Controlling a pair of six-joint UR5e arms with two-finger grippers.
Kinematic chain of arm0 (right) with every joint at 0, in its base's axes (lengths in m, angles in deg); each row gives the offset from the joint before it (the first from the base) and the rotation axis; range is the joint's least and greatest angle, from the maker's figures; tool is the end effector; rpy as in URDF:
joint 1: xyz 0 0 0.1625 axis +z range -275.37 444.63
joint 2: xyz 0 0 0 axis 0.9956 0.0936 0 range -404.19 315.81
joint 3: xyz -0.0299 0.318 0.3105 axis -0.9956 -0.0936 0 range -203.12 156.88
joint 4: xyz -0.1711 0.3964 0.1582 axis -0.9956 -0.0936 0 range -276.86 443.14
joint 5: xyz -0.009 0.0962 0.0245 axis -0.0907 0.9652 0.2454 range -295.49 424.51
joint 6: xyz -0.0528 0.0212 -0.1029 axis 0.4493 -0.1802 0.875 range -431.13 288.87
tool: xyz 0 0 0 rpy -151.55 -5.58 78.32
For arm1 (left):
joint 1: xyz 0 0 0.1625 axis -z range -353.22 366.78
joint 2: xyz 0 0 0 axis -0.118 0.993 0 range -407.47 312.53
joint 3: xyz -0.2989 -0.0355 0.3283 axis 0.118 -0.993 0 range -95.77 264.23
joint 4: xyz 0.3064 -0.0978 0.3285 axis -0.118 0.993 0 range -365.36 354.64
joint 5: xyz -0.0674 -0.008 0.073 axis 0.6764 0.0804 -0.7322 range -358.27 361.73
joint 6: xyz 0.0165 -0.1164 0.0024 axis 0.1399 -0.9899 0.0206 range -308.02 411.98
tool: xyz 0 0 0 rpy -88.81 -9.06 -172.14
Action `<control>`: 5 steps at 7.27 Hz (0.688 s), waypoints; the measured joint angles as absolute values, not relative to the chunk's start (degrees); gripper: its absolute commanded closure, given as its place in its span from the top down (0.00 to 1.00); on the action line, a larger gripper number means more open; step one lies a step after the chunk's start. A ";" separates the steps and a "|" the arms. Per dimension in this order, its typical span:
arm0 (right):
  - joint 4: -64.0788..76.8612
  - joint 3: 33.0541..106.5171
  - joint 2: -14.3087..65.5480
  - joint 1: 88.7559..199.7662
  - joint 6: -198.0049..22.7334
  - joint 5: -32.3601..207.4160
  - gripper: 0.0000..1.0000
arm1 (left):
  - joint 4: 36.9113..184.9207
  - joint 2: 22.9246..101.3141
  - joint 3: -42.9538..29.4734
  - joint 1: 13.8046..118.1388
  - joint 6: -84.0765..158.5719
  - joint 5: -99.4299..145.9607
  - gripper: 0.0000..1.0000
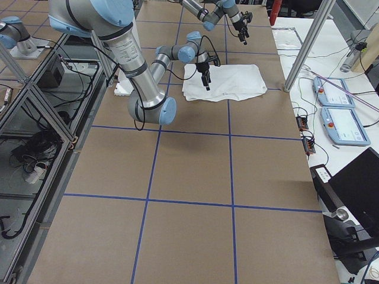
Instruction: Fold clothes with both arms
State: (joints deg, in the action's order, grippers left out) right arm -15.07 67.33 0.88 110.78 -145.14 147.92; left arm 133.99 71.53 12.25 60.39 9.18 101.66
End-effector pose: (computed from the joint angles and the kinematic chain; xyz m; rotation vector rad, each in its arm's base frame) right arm -0.6299 -0.4727 0.1975 0.3370 -0.5659 0.2080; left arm 0.3824 -0.7094 0.4389 0.7090 0.7900 -0.0100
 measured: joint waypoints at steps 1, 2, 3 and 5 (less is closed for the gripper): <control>-10.17 60.29 -3.08 113.04 -144.89 148.04 1.00 | 133.99 71.53 12.24 60.39 9.18 101.66 1.00; -5.79 52.70 -6.96 114.97 -144.79 148.23 1.00 | 133.97 71.53 12.25 60.39 9.18 101.66 1.00; -1.69 46.32 -9.72 116.31 -144.74 148.45 1.00 | 133.95 71.53 12.24 60.39 9.18 101.73 1.00; 4.23 37.77 -12.17 117.51 -143.76 148.54 1.00 | 133.97 71.50 12.25 60.35 9.18 101.89 1.00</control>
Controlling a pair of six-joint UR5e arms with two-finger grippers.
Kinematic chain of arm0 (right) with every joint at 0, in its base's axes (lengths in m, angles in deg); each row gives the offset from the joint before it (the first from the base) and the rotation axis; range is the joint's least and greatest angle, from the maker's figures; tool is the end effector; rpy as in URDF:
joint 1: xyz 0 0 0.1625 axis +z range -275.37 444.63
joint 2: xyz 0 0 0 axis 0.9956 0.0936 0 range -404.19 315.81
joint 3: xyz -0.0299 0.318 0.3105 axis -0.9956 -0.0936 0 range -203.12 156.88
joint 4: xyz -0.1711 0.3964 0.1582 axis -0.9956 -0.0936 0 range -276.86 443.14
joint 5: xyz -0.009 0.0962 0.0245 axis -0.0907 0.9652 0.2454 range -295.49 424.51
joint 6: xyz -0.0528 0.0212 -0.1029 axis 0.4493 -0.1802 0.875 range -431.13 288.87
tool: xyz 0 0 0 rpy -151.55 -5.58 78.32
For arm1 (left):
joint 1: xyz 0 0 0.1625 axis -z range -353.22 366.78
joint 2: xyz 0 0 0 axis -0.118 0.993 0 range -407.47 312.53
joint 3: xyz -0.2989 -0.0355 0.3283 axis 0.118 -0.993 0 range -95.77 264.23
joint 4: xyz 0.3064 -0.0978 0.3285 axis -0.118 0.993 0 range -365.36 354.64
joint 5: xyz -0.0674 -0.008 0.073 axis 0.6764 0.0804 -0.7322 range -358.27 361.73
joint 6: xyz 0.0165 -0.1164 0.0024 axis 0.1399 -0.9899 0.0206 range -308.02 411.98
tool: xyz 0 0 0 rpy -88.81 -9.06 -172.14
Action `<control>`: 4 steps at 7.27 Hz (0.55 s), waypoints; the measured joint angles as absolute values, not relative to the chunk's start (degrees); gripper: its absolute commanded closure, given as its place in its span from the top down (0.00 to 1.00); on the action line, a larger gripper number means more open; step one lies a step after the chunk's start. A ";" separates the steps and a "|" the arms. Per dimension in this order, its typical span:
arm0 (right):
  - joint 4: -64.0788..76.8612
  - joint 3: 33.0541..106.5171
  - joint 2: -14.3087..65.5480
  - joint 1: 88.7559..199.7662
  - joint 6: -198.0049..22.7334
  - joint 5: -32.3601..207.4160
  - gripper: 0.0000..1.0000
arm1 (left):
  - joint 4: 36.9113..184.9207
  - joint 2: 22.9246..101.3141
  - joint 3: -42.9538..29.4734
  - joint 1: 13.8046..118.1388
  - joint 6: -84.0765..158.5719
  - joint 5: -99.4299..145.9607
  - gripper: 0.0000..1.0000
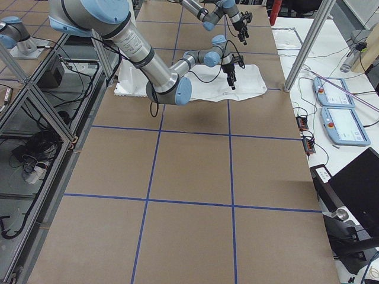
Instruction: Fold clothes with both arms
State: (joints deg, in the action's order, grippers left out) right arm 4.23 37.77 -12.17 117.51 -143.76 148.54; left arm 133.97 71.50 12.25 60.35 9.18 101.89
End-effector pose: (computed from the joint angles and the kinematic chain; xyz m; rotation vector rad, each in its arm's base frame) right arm -0.6891 -0.6187 0.2118 0.3877 -0.5908 0.2955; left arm 0.3831 -0.7087 0.4393 0.7056 0.7925 -0.0074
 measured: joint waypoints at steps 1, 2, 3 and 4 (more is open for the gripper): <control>4.63 36.04 -12.36 117.88 -141.68 148.55 1.00 | 134.00 71.49 12.25 60.35 9.15 101.92 1.00; 2.81 35.43 -12.35 118.36 -138.73 148.73 1.00 | 134.00 71.50 12.25 60.33 9.12 101.92 1.00; -1.17 35.52 -12.34 119.10 -135.00 149.03 1.00 | 133.97 71.50 12.25 60.31 9.10 101.93 1.00; -5.59 36.05 -12.09 120.07 -131.11 149.21 1.00 | 133.95 71.48 12.25 60.31 9.09 101.93 1.00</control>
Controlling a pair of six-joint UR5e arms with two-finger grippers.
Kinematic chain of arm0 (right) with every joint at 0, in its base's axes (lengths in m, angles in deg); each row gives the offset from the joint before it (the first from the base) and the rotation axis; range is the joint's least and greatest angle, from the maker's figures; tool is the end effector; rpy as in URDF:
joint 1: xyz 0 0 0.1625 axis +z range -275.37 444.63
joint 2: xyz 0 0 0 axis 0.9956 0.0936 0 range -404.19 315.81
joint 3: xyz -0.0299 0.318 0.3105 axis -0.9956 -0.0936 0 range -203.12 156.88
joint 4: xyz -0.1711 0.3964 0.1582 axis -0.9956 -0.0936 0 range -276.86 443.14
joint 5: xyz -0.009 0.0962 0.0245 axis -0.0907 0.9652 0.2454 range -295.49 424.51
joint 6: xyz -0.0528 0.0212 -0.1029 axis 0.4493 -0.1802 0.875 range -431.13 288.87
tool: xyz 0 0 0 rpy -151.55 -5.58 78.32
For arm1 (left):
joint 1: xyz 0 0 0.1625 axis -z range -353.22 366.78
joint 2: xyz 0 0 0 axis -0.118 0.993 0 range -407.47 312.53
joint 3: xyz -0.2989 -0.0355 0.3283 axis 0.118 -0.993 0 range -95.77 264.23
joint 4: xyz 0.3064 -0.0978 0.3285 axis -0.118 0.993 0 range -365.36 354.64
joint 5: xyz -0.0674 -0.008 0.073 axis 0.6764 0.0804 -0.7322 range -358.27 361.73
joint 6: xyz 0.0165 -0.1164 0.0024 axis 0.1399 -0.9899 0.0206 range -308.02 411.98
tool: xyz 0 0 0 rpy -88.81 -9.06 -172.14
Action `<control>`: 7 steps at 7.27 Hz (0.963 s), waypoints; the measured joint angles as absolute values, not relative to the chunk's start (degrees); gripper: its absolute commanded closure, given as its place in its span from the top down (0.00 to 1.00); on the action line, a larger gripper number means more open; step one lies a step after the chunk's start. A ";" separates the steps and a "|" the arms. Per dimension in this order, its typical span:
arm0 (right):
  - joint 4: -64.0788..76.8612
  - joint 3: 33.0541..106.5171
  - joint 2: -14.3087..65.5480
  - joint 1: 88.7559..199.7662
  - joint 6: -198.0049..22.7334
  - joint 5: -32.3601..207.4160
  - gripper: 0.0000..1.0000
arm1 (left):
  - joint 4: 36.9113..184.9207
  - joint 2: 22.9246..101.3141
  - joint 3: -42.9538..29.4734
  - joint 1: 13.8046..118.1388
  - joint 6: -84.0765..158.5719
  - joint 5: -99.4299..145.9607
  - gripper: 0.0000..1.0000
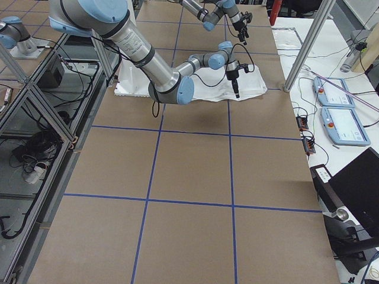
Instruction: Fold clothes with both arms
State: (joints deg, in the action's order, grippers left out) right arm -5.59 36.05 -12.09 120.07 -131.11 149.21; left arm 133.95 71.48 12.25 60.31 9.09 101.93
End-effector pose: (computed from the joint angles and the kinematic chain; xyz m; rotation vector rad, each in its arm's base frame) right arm -0.6599 -0.6465 0.2547 0.3435 -0.3671 0.1153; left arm 0.3836 -0.7083 0.4397 0.7038 0.7933 -0.0078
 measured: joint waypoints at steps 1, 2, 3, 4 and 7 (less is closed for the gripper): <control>-9.81 37.41 -11.09 121.27 -127.11 149.26 1.00 | 133.97 71.45 12.25 60.31 9.09 101.93 1.00; -12.44 39.60 -9.14 122.35 -123.88 149.27 1.00 | 134.00 71.32 12.20 60.30 9.07 101.93 1.00; -13.34 42.37 -7.02 123.09 -122.46 149.40 1.00 | 134.02 71.13 12.00 60.30 8.99 101.93 1.00; -13.22 46.09 -5.35 123.67 -122.35 150.65 1.00 | 134.01 70.98 11.48 60.30 8.86 102.08 1.00; -0.33 62.63 5.85 124.11 -128.90 159.04 1.00 | 133.63 69.44 6.67 59.94 3.59 107.60 1.00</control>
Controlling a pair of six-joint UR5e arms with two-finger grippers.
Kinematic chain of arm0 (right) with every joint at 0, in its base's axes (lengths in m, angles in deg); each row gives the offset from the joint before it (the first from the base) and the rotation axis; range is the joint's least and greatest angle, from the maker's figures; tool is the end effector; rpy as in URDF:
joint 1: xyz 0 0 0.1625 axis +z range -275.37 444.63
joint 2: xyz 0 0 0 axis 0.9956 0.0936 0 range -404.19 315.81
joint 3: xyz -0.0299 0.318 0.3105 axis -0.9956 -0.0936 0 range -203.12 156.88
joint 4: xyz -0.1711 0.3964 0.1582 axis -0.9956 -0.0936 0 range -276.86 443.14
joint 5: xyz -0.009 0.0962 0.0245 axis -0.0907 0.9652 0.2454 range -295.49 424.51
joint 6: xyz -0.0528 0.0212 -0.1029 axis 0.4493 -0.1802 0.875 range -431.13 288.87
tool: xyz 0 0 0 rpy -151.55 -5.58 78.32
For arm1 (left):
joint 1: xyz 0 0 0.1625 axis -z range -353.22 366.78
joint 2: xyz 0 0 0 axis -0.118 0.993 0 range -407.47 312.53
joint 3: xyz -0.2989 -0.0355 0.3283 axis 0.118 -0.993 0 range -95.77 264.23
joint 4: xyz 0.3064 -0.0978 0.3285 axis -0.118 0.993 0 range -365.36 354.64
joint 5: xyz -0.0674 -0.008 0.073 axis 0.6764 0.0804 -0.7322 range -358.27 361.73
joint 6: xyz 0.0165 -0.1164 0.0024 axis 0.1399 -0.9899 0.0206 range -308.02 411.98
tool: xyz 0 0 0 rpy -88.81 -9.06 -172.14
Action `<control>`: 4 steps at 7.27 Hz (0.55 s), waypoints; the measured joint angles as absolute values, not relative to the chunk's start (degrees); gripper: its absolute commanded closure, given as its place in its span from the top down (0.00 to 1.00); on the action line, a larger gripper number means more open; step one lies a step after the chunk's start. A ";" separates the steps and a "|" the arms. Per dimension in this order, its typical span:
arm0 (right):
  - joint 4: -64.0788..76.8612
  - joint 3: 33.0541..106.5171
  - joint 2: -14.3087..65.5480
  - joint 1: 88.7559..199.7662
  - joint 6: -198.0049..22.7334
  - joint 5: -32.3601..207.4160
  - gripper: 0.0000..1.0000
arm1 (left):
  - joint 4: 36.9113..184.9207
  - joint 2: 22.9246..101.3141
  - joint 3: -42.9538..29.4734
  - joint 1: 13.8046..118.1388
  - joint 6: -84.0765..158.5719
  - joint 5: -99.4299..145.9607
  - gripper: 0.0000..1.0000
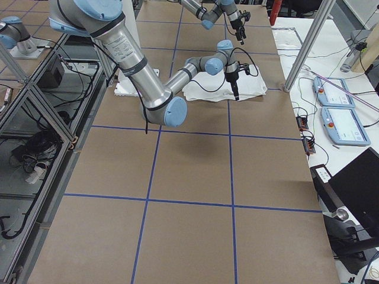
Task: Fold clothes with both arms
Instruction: 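Lower both grippers to the shirt edge nearest the robot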
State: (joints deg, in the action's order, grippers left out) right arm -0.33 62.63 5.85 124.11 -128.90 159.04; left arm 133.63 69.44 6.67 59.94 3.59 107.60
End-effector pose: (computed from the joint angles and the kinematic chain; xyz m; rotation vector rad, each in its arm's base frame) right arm -0.5356 -0.6018 0.2668 0.3704 -0.6417 0.0913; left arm 0.3828 -0.6796 0.4110 0.6411 0.9264 -0.0265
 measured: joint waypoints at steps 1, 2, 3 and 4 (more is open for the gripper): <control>2.96 68.50 10.39 122.86 -133.24 159.83 1.00 | 133.43 67.91 3.42 58.75 0.01 108.29 1.00; 4.50 74.56 14.55 120.54 -139.25 159.29 1.00 | 133.29 65.56 -0.74 56.51 -3.56 108.49 1.00; 5.06 79.95 18.29 117.10 -144.72 156.71 1.00 | 133.16 63.22 -4.94 53.20 -7.67 108.35 1.00; 5.18 83.46 21.05 113.53 -148.55 153.11 1.00 | 133.01 61.31 -8.40 49.11 -11.97 107.35 1.00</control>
State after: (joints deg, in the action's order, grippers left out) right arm 5.18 83.46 21.05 113.53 -148.55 153.11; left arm 133.01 61.31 -8.40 49.11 -11.97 107.35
